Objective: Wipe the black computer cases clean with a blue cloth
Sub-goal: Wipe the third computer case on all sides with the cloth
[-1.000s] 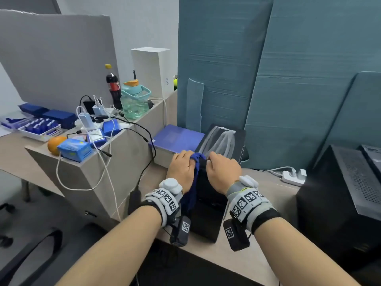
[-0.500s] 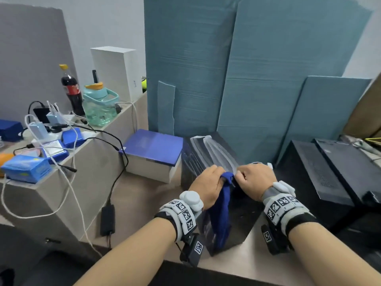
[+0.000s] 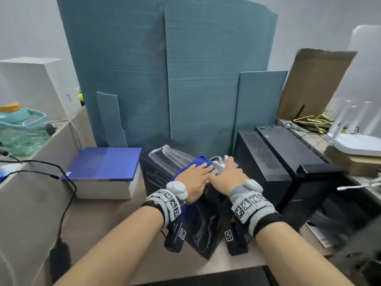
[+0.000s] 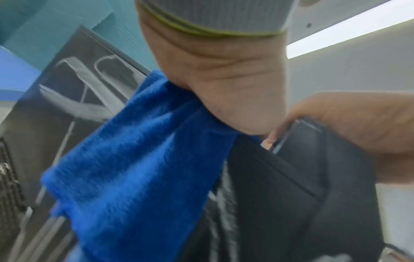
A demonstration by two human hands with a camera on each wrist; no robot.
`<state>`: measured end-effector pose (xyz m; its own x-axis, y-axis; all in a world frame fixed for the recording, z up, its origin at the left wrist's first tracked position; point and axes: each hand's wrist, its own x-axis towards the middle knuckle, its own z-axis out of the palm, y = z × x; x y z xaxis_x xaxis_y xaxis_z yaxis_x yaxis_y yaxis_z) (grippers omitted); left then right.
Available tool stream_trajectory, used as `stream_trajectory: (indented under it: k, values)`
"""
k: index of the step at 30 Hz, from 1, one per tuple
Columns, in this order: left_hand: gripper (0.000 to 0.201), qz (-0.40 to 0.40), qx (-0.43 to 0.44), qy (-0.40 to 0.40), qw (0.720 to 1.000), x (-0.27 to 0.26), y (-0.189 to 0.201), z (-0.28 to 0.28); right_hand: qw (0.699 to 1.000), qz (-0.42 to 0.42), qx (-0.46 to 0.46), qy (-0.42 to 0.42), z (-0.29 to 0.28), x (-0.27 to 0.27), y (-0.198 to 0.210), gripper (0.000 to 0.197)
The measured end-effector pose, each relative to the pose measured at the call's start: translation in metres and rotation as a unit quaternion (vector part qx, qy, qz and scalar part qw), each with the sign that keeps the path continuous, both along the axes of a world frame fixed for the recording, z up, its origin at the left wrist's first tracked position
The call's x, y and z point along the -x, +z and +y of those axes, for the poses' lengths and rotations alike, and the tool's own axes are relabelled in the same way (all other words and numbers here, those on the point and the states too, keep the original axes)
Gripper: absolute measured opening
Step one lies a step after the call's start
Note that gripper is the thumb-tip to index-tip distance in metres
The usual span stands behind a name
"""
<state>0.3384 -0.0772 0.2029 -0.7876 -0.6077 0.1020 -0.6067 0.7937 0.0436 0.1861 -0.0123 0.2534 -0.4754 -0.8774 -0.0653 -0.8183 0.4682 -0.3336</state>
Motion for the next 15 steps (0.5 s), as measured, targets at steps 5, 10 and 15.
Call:
stream_trajectory:
  k: [5, 10, 15]
  values:
    - [0.054, -0.027, 0.018, 0.145, 0.989, -0.035, 0.001, -0.018, 0.998, -0.064, -0.009, 0.011, -0.003, -0.001, 0.005, 0.066]
    - [0.061, -0.024, -0.021, 0.237, 0.971, -0.077, 0.001, -0.042, 0.988, -0.103, -0.037, 0.113, 0.001, 0.021, 0.015, 0.062]
    - [0.07, 0.009, -0.046, 0.305, 0.951, -0.094, -0.004, -0.054, 0.979, -0.111, -0.054, 0.162, 0.004, 0.03, 0.021, 0.066]
